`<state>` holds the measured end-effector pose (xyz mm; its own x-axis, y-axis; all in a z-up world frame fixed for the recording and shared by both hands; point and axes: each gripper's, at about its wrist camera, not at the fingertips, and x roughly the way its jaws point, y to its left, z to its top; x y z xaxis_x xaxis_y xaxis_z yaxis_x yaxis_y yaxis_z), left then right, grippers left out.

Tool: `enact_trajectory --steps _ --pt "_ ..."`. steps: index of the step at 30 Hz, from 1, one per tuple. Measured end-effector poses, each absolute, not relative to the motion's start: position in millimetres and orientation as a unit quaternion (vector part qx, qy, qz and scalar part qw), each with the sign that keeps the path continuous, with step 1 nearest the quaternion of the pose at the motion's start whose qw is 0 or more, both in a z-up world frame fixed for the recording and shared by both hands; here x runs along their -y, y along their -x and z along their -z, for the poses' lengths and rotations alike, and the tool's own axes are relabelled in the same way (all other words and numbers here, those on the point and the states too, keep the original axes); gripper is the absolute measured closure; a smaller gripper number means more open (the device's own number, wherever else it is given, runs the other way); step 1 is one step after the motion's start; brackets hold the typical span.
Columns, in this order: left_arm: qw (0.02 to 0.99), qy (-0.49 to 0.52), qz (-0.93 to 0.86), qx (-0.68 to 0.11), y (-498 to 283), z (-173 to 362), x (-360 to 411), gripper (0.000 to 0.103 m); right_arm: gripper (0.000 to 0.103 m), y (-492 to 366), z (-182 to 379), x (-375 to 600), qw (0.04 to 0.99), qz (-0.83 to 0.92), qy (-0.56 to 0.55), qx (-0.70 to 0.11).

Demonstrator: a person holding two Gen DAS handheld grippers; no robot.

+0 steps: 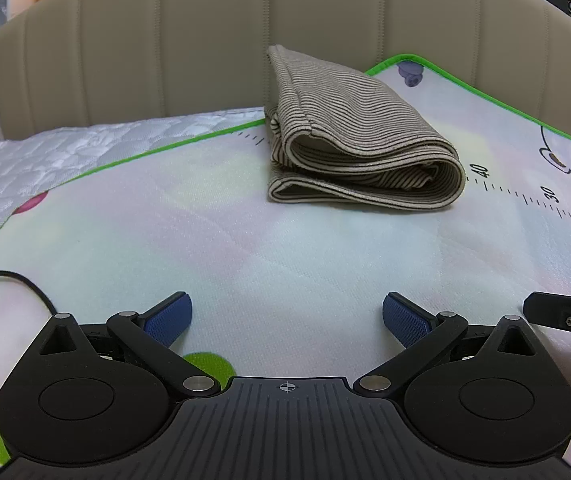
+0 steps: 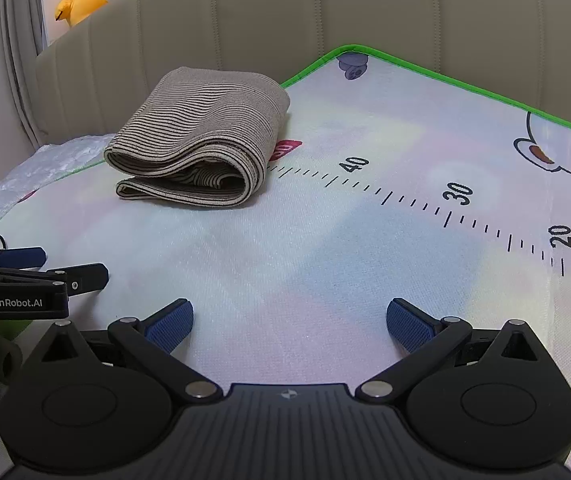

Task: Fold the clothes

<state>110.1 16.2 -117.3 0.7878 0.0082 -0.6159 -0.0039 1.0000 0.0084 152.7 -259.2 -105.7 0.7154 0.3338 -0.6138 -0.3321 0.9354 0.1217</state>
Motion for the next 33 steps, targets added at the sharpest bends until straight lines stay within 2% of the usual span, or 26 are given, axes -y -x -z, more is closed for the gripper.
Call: enact_trajectory --steps 33 --pt "0.942 -0.004 0.005 -0.334 -112.8 116.6 -17.3 0.0 0.0 -152.4 104.5 256.2 0.926 -0.178 0.004 -0.332"
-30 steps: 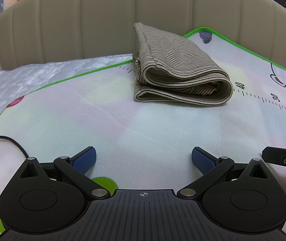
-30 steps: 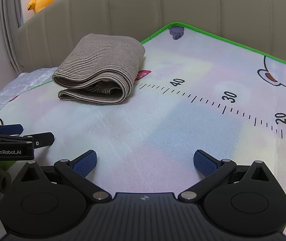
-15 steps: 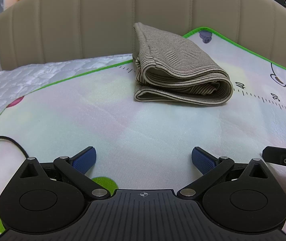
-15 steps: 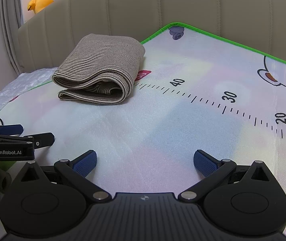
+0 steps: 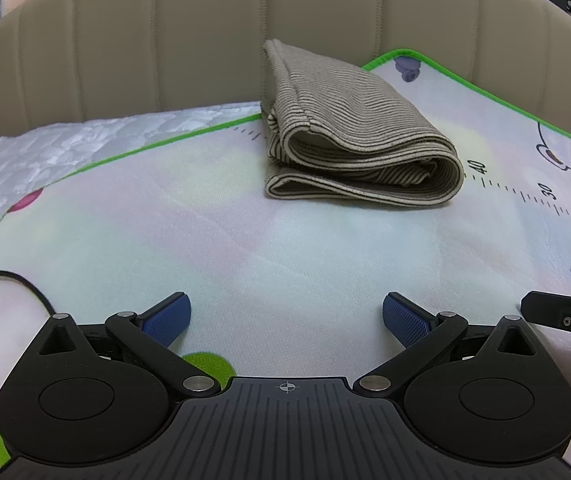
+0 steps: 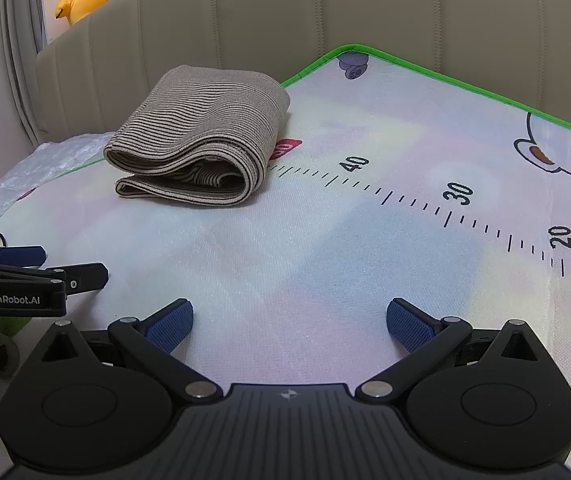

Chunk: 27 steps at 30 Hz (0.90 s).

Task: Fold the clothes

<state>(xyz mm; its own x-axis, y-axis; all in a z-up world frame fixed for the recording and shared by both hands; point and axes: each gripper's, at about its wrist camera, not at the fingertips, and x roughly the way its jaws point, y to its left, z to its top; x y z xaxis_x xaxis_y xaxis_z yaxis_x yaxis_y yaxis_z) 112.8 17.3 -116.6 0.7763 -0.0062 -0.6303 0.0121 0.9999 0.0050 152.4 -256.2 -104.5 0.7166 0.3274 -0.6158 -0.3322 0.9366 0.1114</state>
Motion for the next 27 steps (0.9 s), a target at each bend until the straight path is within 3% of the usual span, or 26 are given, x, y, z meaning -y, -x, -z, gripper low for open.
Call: enact_trajectory --steps 27 --pt "0.944 -0.009 0.004 -0.33 -110.9 117.8 -15.5 0.0 0.0 -153.4 102.8 257.8 0.926 -0.183 0.005 -0.332"
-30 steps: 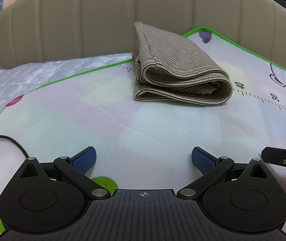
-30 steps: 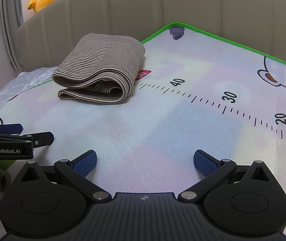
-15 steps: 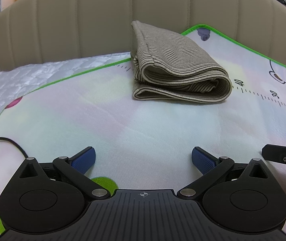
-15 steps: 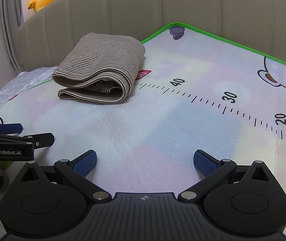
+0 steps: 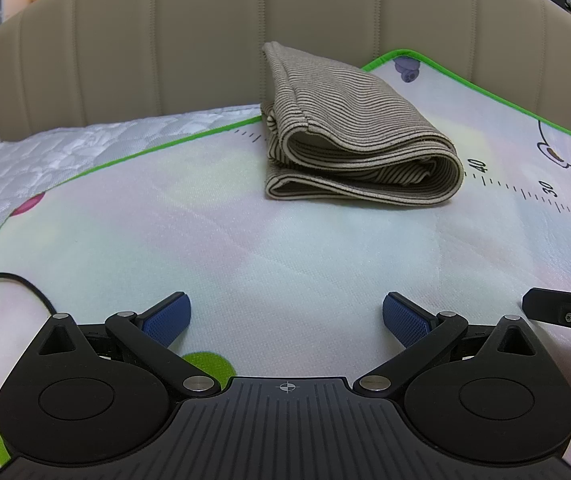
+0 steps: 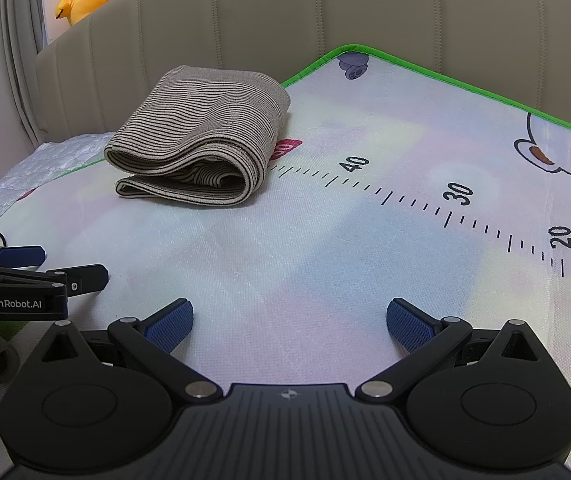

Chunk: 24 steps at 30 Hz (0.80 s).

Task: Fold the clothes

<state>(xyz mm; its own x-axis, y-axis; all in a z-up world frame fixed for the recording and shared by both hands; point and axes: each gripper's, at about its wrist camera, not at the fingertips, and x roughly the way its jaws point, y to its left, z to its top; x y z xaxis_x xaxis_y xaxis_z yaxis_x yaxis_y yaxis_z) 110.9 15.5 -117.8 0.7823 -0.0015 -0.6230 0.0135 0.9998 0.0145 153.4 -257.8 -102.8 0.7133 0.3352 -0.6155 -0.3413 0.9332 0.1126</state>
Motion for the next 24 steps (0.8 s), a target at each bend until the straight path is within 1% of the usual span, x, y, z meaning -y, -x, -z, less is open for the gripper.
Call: enact_trajectory --steps 24 --pt "0.945 -0.01 0.004 -0.328 -110.0 117.8 -15.5 0.0 0.0 -152.8 103.4 256.4 0.926 -0.181 0.009 -0.33"
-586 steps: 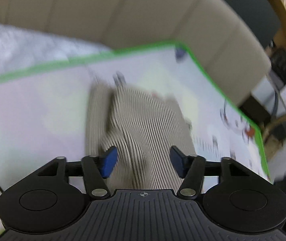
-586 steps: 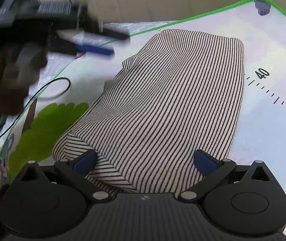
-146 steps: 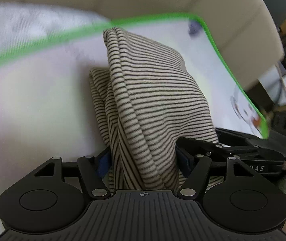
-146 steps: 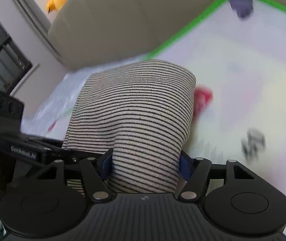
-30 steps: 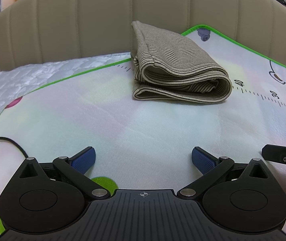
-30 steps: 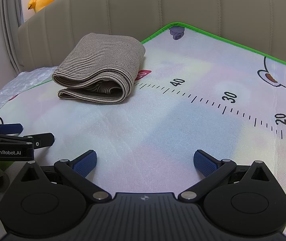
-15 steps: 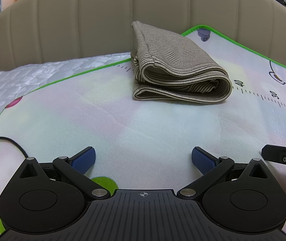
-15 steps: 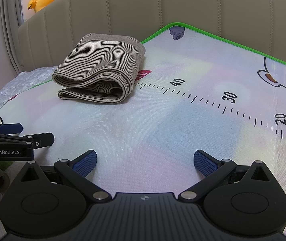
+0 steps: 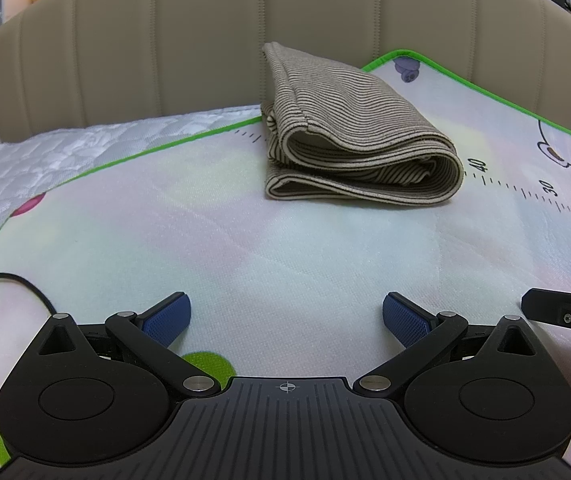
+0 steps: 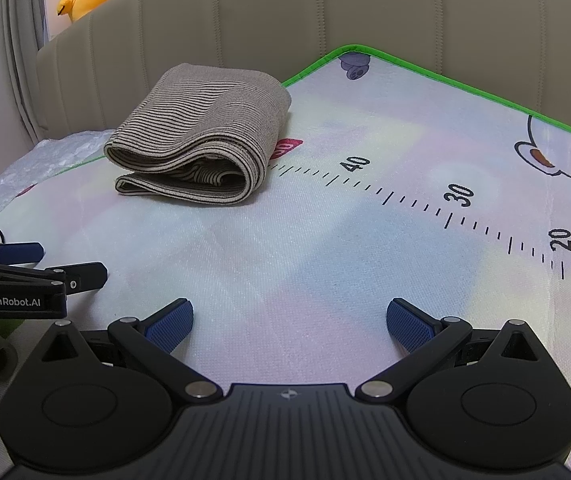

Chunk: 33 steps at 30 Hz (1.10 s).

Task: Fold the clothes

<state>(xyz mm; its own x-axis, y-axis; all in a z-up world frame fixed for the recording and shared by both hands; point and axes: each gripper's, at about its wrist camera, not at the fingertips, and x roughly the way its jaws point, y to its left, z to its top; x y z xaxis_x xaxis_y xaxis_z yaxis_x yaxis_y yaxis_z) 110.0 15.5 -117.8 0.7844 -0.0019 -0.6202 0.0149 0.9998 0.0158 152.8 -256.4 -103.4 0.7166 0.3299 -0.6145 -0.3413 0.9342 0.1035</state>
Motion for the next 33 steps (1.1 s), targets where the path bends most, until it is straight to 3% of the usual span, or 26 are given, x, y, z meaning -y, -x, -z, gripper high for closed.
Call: enact_trajectory --steps 33 --pt "0.945 0.005 0.012 -0.327 -110.1 117.2 -18.6 0.0 0.0 -152.9 103.2 254.3 0.927 -0.173 0.021 -0.331"
